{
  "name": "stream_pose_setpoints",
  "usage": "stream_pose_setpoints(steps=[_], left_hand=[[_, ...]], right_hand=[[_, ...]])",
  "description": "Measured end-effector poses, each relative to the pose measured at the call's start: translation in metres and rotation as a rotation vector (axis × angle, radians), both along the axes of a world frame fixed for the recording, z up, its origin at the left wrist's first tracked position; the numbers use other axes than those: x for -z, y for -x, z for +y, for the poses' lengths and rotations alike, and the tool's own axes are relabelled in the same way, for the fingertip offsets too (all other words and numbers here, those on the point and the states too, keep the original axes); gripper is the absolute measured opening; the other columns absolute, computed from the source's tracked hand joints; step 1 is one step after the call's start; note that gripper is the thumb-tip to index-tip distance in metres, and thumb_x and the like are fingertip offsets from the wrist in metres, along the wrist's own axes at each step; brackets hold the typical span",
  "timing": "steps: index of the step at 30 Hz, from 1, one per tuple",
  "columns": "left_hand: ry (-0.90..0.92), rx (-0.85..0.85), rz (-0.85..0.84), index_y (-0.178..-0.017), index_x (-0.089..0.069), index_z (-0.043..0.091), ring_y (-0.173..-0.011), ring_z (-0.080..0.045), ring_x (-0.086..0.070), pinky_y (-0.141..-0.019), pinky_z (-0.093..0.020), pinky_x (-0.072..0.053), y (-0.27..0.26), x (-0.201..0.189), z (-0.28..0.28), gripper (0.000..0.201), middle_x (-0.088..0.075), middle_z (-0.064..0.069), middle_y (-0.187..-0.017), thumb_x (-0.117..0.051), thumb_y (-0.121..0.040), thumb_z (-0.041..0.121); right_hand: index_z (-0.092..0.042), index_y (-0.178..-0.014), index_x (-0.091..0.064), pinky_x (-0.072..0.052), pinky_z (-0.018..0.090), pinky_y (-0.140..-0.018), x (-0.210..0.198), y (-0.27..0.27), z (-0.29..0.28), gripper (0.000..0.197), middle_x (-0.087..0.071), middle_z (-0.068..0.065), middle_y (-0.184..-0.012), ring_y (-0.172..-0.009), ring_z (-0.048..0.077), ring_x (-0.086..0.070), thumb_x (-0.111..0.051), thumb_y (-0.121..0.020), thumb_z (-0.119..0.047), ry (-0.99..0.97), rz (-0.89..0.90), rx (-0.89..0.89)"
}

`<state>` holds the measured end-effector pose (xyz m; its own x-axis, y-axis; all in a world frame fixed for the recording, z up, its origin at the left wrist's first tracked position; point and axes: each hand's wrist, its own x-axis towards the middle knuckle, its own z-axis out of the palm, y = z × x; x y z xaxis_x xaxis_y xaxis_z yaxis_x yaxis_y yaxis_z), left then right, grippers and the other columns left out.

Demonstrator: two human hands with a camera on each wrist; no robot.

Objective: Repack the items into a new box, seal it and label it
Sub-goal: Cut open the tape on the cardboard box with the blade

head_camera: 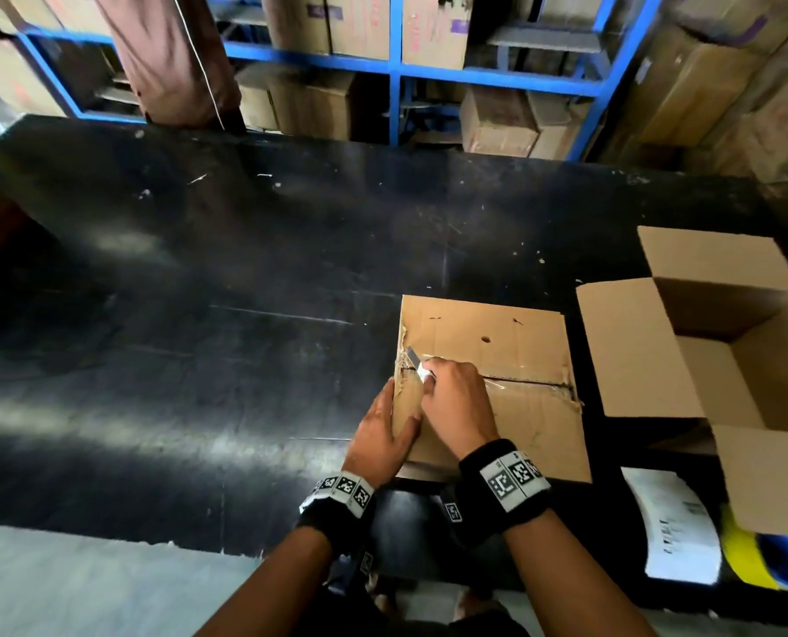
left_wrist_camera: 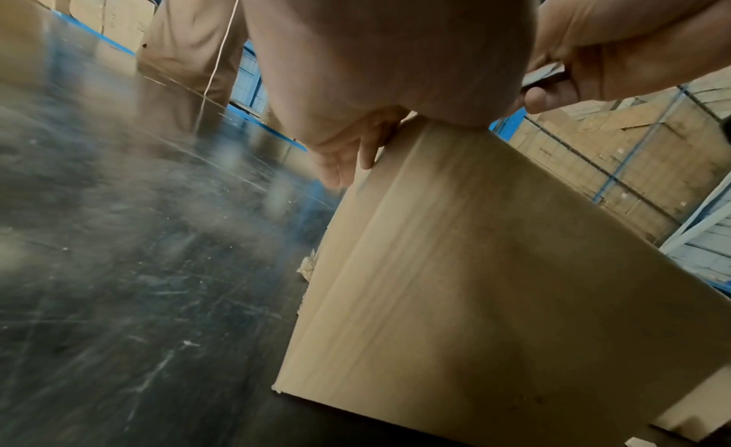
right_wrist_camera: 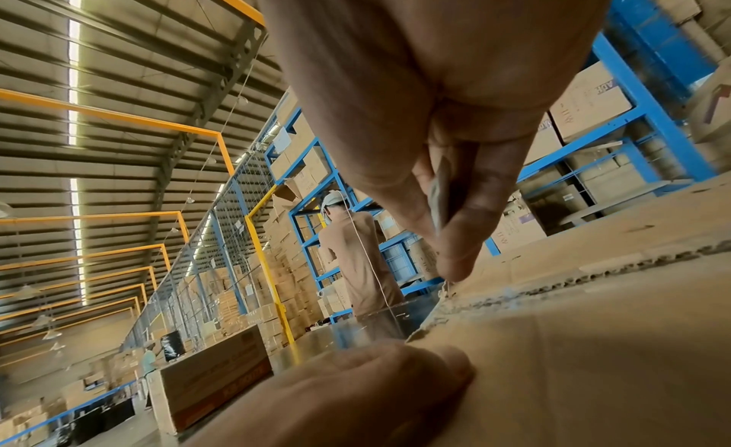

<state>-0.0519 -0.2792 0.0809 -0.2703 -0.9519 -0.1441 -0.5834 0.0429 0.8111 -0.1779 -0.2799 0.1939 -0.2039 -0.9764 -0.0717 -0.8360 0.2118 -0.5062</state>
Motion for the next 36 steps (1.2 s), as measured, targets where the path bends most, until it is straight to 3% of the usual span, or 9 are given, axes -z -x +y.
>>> stream_pose_setpoints(steps=[6, 9, 11, 14, 17, 23, 26, 32, 36], left_hand=[[-0.02, -0.018, -0.005, -0.153, -0.023, 0.022, -0.128, -0.024, -0.054, -0.103, -0.045, -0.048, 0.001, 0.003, -0.002, 0.081, -0.046, -0.006, -0.149, -0.044, -0.089, 0.067], [-0.024, -0.027, -0.014, -0.152, -0.025, 0.022, -0.126, -0.024, -0.055, -0.102, -0.044, -0.049, 0.001, 0.004, -0.002, 0.077, -0.047, -0.006, -0.148, -0.049, -0.089, 0.06], [-0.024, -0.029, -0.018, -0.151, -0.025, 0.024, -0.123, -0.023, -0.057, -0.099, -0.045, -0.051, 0.002, 0.005, -0.002, 0.076, -0.049, -0.005, -0.146, -0.049, -0.089, 0.06], [-0.021, -0.025, -0.016, -0.151, -0.027, 0.025, -0.123, -0.023, -0.057, -0.098, -0.045, -0.051, 0.001, 0.004, -0.002, 0.077, -0.05, -0.004, -0.144, -0.048, -0.088, 0.064], [-0.029, -0.02, -0.027, -0.153, -0.027, 0.017, -0.129, -0.025, -0.051, -0.106, -0.04, -0.045, 0.0, 0.002, -0.003, 0.077, -0.047, -0.008, -0.148, -0.053, -0.09, 0.054], [-0.035, -0.038, -0.019, -0.15, -0.033, 0.018, -0.128, -0.026, -0.052, -0.106, -0.045, -0.045, -0.006, 0.008, -0.003, 0.074, -0.05, -0.009, -0.144, -0.057, -0.091, 0.056], [0.005, -0.047, -0.035, -0.149, -0.034, 0.019, -0.124, -0.028, -0.055, -0.103, -0.048, -0.048, -0.006, 0.012, -0.001, 0.076, -0.052, -0.011, -0.142, -0.052, -0.089, 0.062], [0.052, -0.071, 0.01, -0.152, -0.026, 0.015, -0.131, -0.031, -0.048, -0.11, -0.044, -0.041, 0.008, 0.007, 0.02, 0.081, -0.044, -0.015, -0.148, -0.061, -0.089, 0.053], [-0.003, -0.108, -0.003, -0.153, -0.02, 0.022, -0.132, -0.032, -0.048, -0.111, -0.047, -0.04, 0.012, 0.012, 0.02, 0.089, -0.043, -0.014, -0.15, -0.06, -0.085, 0.063]], right_hand=[[-0.008, -0.086, -0.072, -0.05, 0.033, -0.072, -0.004, -0.004, 0.002, 0.016, -0.072, 0.012, -0.087, -0.087, 0.028, -0.065, -0.057, -0.092, -0.007, -0.065, -0.056, -0.03], [-0.01, -0.065, -0.063, -0.041, 0.032, -0.06, -0.005, -0.004, 0.004, 0.027, -0.062, 0.009, -0.069, -0.071, 0.028, -0.058, -0.056, -0.091, -0.012, -0.144, -0.112, -0.059], [-0.009, -0.061, -0.061, -0.048, 0.033, -0.057, -0.001, -0.002, 0.004, 0.026, -0.061, 0.008, -0.062, -0.063, 0.027, -0.059, -0.057, -0.087, -0.008, -0.158, -0.13, -0.052], [-0.008, -0.072, -0.073, -0.06, 0.041, -0.063, 0.001, 0.005, 0.001, 0.019, -0.068, 0.007, -0.059, -0.06, 0.024, -0.068, -0.058, -0.082, -0.002, -0.166, -0.176, -0.037], [-0.016, -0.086, -0.08, -0.061, 0.037, -0.071, -0.002, 0.018, 0.003, 0.019, -0.074, -0.001, -0.065, -0.064, 0.017, -0.071, -0.064, -0.085, -0.005, -0.147, -0.188, -0.011], [-0.025, -0.123, -0.071, -0.055, 0.033, -0.091, 0.007, 0.081, 0.034, 0.035, -0.076, -0.001, -0.11, -0.098, 0.023, -0.07, -0.069, -0.09, -0.014, -0.042, -0.171, 0.203], [-0.022, -0.115, -0.076, -0.051, 0.027, -0.085, 0.013, 0.121, 0.062, 0.031, -0.077, 0.0, -0.111, -0.101, 0.023, -0.07, -0.067, -0.089, -0.007, 0.021, -0.17, 0.351], [-0.015, -0.096, -0.07, -0.051, 0.034, -0.071, 0.054, 0.2, 0.123, 0.019, -0.075, 0.007, -0.092, -0.087, 0.029, -0.068, -0.062, -0.087, -0.001, 0.037, -0.216, 0.613], [-0.014, -0.093, -0.069, -0.051, 0.032, -0.076, 0.097, 0.229, 0.149, 0.017, -0.071, 0.008, -0.085, -0.088, 0.031, -0.067, -0.065, -0.085, -0.001, -0.099, -0.236, 0.648]])
